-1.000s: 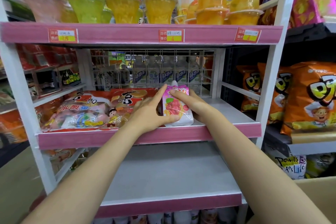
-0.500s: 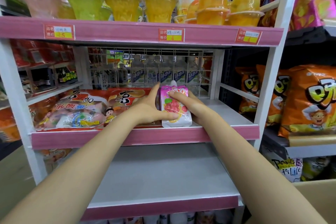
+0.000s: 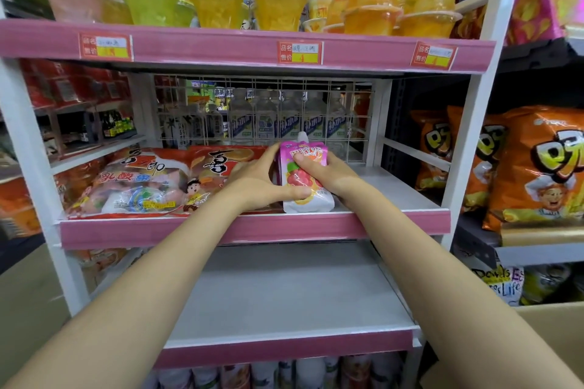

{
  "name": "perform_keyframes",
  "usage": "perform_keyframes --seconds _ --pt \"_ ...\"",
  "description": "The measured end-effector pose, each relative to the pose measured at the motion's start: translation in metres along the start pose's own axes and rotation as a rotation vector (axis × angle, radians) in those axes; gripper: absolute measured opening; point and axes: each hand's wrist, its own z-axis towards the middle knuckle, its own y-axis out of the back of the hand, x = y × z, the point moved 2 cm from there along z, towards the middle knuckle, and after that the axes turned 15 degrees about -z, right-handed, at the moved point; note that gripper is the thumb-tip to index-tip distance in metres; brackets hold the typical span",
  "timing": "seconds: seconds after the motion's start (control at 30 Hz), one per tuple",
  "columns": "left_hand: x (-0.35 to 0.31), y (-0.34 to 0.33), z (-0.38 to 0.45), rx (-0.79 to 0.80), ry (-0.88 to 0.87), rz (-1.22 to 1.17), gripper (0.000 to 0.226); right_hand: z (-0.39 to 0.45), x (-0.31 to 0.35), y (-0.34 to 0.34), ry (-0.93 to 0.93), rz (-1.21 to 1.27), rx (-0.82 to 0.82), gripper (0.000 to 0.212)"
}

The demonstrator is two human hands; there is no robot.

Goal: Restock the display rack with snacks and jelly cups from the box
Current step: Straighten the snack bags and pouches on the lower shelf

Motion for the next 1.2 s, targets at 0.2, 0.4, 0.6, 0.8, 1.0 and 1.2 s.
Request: perform_keyframes --seconds 0.2,0.4,0.6,0.8,1.0,1.2 --pt "0.023 0.026 -0.027 -0.115 -0.066 0.443 0.094 -0.031 0.022 -0.002 0.249 -0.436 -0.312 0.075" --pt "0.038 0.021 -0.024 -0.075 -0.009 0.609 0.075 -0.022 0.017 -0.026 0.255 -0.832 -0.343 0.074" --pt "0.037 0.02 -0.025 -0.069 -0.012 0.618 0.073 -0.019 0.014 -0.027 0.256 -0.871 -0.381 0.084" --pt "0.035 0.026 -0.041 -0.12 -0.072 0.54 0.066 -0.024 0.016 -0.023 0.252 -0.927 -0.357 0.08" --pt "0.039 0.033 -0.044 -0.171 -0.117 0.58 0.071 -0.029 0.015 -0.031 0.296 -0.955 -0.47 0.077" --pt "0.047 0.018 -0.048 -0.194 -0.113 0.531 0.069 -0.046 0.007 -0.047 0.322 -0.982 -0.513 0.076"
